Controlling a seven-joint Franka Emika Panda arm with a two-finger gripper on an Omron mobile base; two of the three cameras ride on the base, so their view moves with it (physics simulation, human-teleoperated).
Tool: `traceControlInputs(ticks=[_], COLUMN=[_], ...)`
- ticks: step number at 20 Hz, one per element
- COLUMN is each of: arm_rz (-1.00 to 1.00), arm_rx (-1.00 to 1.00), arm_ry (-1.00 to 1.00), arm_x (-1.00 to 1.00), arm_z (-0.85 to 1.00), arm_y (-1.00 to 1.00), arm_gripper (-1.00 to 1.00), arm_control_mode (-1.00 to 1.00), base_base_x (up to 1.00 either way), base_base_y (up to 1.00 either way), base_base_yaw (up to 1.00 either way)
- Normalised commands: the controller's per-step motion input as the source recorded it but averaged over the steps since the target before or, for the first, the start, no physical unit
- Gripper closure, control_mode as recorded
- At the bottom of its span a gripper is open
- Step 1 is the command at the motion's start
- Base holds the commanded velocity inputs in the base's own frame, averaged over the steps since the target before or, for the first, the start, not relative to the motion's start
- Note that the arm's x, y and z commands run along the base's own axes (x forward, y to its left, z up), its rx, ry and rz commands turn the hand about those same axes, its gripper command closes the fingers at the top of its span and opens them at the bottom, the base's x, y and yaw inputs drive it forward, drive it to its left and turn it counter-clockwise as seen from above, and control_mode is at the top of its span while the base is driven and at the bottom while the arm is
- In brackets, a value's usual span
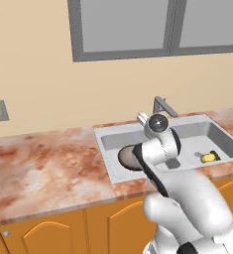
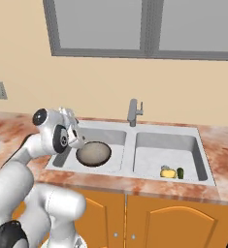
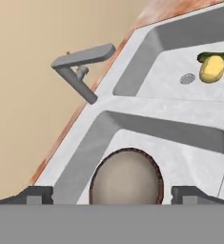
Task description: Dump the squash and potato from the bowl so the bowl can be washed. Place the bowl in the sink after clearing the leftovers.
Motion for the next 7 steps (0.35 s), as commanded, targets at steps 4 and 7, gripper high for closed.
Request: traceControlInputs(ticks=[4, 7], arm_rz=[0.00, 0.00], arm_rx=[0.00, -0.02], arm_ry=[-0.20, -0.16], arm_x=[-1.00, -0.99], arm_z=[0.99, 1.00], arm_y=[0.22, 0.24], arm_gripper=[-1.00, -1.00], arm_control_mode=[-1.00, -1.00], base_base_x=[0.00, 0.00], base_base_y=[0.00, 0.00], base_base_yaw=[0.00, 0.00])
